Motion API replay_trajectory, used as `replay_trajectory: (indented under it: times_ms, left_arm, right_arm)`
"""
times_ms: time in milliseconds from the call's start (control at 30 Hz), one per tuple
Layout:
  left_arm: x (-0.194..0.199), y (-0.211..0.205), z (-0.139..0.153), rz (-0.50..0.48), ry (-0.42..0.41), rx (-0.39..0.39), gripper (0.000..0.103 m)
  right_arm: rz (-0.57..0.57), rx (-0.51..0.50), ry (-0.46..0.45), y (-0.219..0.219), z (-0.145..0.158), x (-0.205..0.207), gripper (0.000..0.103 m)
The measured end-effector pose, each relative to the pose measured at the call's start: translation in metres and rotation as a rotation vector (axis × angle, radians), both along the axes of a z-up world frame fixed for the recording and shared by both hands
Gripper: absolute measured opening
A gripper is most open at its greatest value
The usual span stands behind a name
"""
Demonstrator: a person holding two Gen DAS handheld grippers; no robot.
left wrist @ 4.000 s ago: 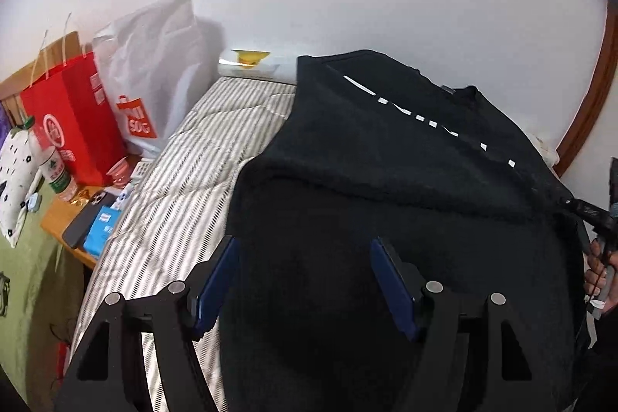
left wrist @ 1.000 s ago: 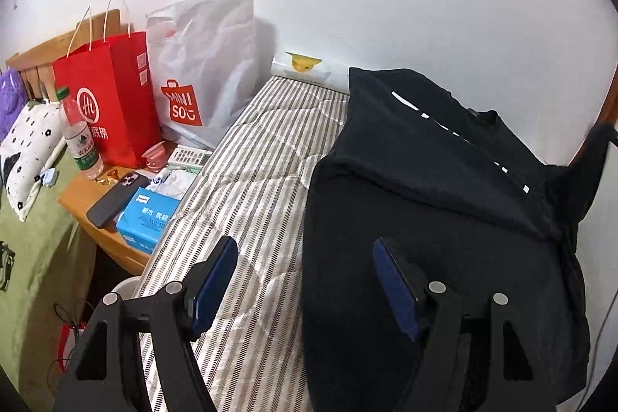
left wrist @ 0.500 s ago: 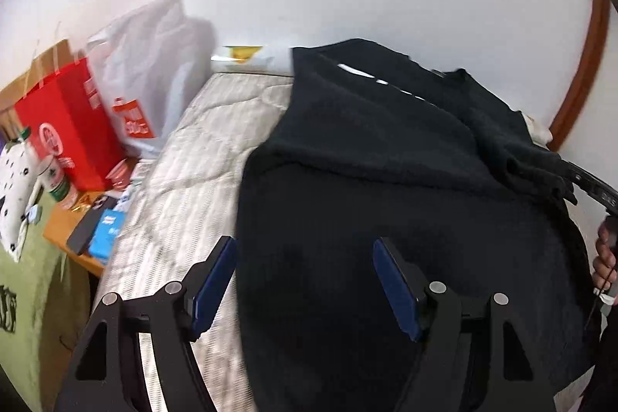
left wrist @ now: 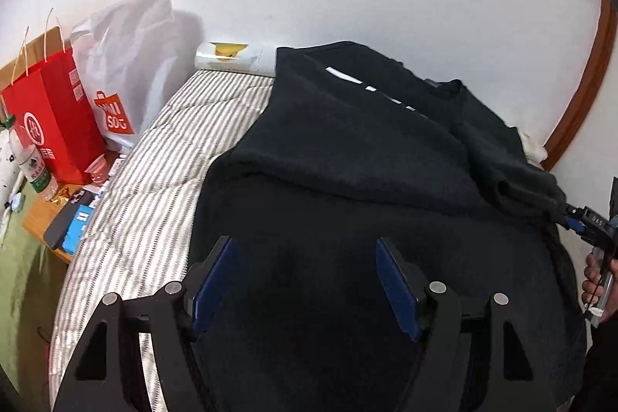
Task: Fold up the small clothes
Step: 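Grasp the other sleeve cuff with the right gripper and fold it inward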
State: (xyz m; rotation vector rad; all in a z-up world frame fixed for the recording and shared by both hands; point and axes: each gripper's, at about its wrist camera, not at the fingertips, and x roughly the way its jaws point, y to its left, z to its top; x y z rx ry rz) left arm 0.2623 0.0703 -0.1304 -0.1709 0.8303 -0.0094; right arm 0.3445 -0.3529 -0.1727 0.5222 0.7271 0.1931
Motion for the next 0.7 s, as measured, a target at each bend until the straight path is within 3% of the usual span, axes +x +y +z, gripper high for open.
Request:
replay_trajectory:
  times_ms: [167, 200, 233, 300, 433, 700]
  left_arm:
    - [-0.002, 0.012, -0.003, 0.019, 0.005, 0.004, 0.071]
    - [-0.003, 0.015, -0.003, 0.022, 0.006, 0.000, 0.071]
    - [-0.005, 0.018, -0.004, 0.025, 0.007, -0.007, 0.071]
    - [-0.007, 0.023, -0.005, 0.029, 0.008, -0.018, 0.071]
    - [-0.014, 0.031, -0.004, 0.030, 0.002, -0.043, 0.071]
    - [-0.026, 0.043, 0.002, 0.066, -0.012, 0.005, 0.071]
  right_arm:
    - [0.014, -0.011, 0.000, 0.013, 0.000, 0.015, 0.068]
    - [0.018, -0.010, -0.009, 0.015, 0.001, 0.015, 0.058]
    - [0.028, -0.008, -0.011, 0.017, 0.002, 0.015, 0.038]
    - [0.065, -0.008, -0.040, 0.025, 0.011, 0.012, 0.016]
    - [0.063, -0.129, -0.118, 0.047, 0.038, -0.004, 0.013]
    - [0.102, -0.163, -0.233, 0.095, 0.114, -0.030, 0.013]
